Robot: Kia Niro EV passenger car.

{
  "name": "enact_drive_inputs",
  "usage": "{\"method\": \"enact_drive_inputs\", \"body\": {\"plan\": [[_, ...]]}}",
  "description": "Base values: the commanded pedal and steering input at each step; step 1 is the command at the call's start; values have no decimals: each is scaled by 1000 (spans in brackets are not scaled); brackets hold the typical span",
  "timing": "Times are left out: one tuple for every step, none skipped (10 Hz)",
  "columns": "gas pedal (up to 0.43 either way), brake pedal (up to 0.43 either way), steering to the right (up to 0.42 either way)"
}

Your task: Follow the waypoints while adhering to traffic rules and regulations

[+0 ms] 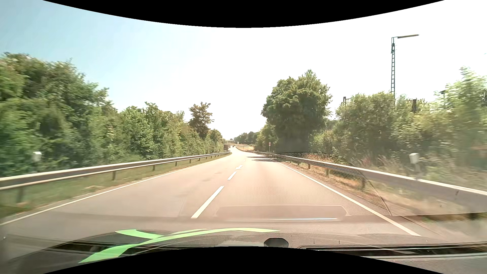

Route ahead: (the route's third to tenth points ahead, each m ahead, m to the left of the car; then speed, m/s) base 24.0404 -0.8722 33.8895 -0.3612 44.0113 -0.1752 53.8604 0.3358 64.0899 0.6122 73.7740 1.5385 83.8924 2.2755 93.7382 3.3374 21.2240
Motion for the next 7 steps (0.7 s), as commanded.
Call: {"method": "enact_drive_inputs", "body": {"plan": [[209,0,-4],[209,0,-5],[209,0,-5],[197,0,-5],[189,0,-5],[177,0,-4],[157,0,-5]]}}
